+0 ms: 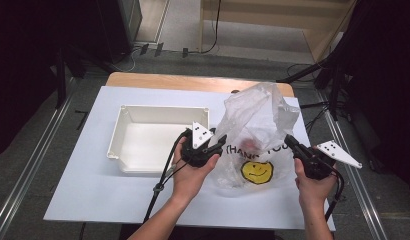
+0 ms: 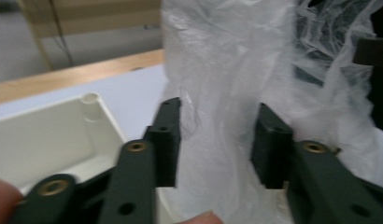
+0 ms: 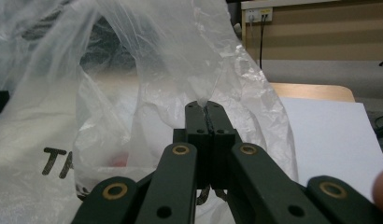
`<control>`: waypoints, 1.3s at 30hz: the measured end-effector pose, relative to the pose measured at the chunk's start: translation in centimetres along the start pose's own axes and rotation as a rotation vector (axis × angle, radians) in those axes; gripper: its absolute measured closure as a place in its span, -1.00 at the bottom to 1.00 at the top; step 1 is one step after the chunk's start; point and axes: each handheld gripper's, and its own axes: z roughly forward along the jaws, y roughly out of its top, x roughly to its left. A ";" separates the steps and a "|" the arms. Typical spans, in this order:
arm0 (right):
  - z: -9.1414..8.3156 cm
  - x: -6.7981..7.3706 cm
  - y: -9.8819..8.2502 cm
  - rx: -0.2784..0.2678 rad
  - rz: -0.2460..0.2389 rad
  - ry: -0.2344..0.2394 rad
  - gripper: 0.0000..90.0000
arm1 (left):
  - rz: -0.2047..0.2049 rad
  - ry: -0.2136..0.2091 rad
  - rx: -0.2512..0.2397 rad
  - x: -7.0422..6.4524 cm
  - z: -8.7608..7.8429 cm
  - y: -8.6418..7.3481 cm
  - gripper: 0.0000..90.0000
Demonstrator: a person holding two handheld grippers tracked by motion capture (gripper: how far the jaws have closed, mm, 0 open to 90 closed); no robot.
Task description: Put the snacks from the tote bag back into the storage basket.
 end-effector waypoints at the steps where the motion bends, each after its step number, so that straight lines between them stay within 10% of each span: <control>1: 0.0 -0.1 0.0 -0.008 -0.003 -0.005 1.00 | -0.008 -0.021 0.006 0.1 0.1 -0.1 0.53; 8: -0.2 -0.4 0.1 -0.020 0.015 -0.032 1.00 | -0.043 -0.083 0.022 0.5 0.1 -1.1 1.00; 20: 1.3 -1.7 -2.0 0.072 0.035 -0.099 1.00 | -0.068 -0.101 0.082 -0.7 0.5 -4.1 1.00; 31: 1.5 -3.2 -3.7 0.115 0.061 -0.125 0.97 | -0.055 -0.096 0.021 -2.6 0.4 -7.4 1.00; 37: 0.0 -2.7 -3.3 0.054 0.049 -0.090 -0.32 | -0.026 -0.109 -0.018 -3.0 0.6 -8.5 0.99; 39: -0.2 -2.6 -3.1 0.050 0.057 -0.086 -0.41 | -0.030 -0.111 -0.022 -2.9 0.7 -8.8 0.98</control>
